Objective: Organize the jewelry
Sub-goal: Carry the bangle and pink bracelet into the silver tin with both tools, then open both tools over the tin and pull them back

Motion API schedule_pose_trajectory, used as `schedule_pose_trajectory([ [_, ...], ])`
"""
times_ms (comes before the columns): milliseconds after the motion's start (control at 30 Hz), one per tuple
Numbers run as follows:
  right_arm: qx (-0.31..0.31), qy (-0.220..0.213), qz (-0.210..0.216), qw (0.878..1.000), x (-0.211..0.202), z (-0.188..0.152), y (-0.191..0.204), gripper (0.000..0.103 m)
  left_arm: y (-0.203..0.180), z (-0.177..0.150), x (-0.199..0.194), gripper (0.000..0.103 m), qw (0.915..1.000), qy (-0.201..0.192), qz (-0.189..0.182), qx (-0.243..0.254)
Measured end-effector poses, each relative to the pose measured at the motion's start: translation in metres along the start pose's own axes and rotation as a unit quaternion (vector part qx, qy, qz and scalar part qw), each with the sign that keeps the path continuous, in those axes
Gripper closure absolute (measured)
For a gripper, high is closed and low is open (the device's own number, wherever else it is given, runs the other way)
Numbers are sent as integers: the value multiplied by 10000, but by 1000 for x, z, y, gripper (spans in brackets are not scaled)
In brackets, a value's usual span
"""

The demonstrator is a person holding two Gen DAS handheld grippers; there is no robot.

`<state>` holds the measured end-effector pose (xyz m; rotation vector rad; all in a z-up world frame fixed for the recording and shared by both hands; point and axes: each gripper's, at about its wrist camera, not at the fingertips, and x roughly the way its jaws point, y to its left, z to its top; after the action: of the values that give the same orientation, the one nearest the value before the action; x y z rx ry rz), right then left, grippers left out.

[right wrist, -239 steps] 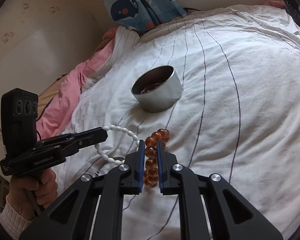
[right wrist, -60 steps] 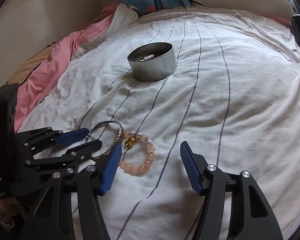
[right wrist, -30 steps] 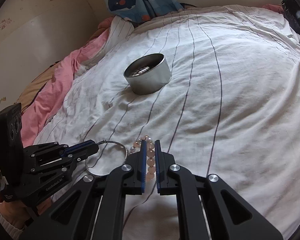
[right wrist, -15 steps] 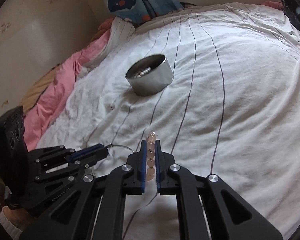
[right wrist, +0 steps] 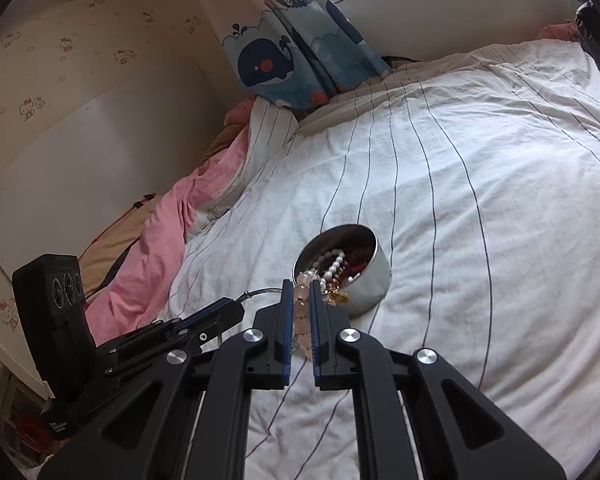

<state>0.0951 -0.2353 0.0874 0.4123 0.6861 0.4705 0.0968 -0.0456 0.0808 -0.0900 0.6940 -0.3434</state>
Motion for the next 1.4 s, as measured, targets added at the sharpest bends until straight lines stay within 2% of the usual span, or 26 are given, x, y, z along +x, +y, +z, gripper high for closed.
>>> schedule_pose_trajectory([
  [233,-109,-80,99,9999,43,33,-2,94,8,35,46,98,9994,-229,199,-167],
  [267,-159,-10,-77,9998,55,36,-4,94,9,38,58,97,9995,-134,217,-189],
  [300,-241,199,-383,9988,71,38,-8,92,11,40,75,97,9995,108,238,-169],
  [333,-255,407,-535,9974,84,38,-13,77,14,39,91,96,9986,335,370,-165],
  [367,-223,470,-661,9965,91,37,-17,73,17,37,101,95,9974,456,510,-212],
  [400,-229,459,-741,9959,91,35,-20,72,21,35,104,95,9968,533,530,-272],
  [500,-170,353,-766,9963,71,29,-24,72,22,26,88,87,9972,396,594,-202],
  [600,-141,385,-805,9959,45,14,-23,72,22,12,67,79,9971,469,587,-124],
  [733,-167,590,-1038,9927,14,-27,-14,63,13,-16,38,70,9957,656,625,205],
  [867,-185,851,-1308,9876,-4,-74,-5,59,8,-46,12,60,9928,838,753,412],
  [1033,-176,1110,-1589,9809,-9,-112,0,57,10,-78,-4,54,9896,1056,888,415],
  [1100,-289,1120,-1696,9787,-8,-121,5,53,10,-89,-5,48,9888,1115,907,405],
  [1167,-432,1071,-1761,9776,-7,-127,9,46,13,-99,-4,33,9878,1046,1060,454],
  [1200,-497,1051,-1794,9769,-5,-129,10,44,16,-103,-2,29,9878,1016,1097,444],
  [1300,-698,991,-1943,9734,-2,-134,15,39,12,-105,0,7,9880,1043,1016,519],
  [1400,-727,1012,-1979,9723,0,-134,16,37,3,-110,3,7,9826,1094,1317,717],
])
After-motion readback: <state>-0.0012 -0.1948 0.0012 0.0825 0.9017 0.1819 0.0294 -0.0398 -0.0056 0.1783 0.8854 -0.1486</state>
